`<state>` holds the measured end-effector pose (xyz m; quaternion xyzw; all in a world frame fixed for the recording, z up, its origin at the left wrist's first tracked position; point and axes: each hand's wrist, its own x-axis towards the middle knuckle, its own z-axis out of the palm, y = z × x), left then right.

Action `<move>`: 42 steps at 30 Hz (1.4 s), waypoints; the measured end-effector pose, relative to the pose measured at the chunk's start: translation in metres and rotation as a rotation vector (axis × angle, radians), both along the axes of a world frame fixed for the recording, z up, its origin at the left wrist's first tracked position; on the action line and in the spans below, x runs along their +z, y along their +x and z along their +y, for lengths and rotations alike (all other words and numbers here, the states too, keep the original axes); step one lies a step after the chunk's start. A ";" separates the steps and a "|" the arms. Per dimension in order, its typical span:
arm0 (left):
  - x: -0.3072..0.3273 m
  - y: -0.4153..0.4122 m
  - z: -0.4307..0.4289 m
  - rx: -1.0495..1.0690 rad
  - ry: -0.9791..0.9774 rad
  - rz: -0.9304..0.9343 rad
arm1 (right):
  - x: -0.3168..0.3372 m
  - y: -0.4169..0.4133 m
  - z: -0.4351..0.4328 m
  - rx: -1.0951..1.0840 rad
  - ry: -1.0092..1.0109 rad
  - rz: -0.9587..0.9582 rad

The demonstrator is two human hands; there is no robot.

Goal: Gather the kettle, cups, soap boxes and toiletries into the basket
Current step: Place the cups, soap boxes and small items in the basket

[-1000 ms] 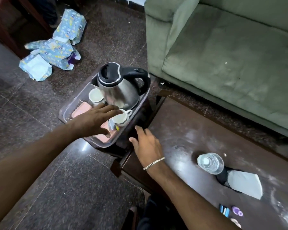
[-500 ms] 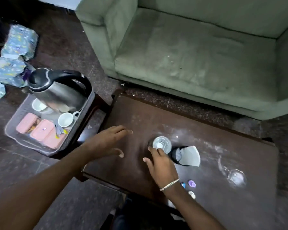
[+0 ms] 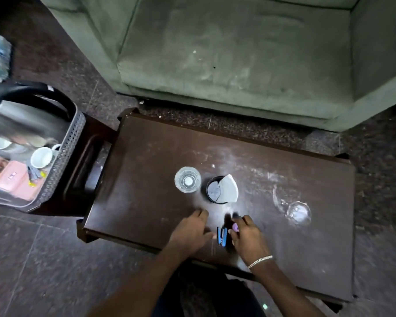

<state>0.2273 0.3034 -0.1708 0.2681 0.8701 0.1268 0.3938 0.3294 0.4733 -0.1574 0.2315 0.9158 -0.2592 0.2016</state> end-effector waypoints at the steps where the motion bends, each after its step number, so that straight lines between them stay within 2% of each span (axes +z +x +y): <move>1: -0.005 0.014 0.009 0.055 -0.020 -0.007 | -0.005 0.005 0.005 -0.010 -0.005 -0.015; 5: -0.018 0.052 0.034 0.256 -0.081 -0.035 | -0.020 0.018 0.014 0.016 -0.011 -0.027; 10: -0.029 0.072 0.051 0.390 -0.110 -0.031 | -0.033 0.022 0.014 0.030 -0.036 0.014; 19: -0.033 0.064 0.033 0.399 -0.057 0.070 | -0.032 0.019 0.005 0.065 0.031 0.198; 26: -0.005 0.015 -0.043 0.451 0.020 0.229 | -0.002 -0.023 -0.049 0.088 -0.067 0.293; 34: 0.051 -0.066 -0.170 0.726 0.197 0.481 | 0.044 -0.114 -0.155 0.202 -0.177 0.379; 42: 0.096 -0.156 -0.314 0.857 0.150 0.651 | 0.083 -0.216 -0.272 0.376 -0.331 0.445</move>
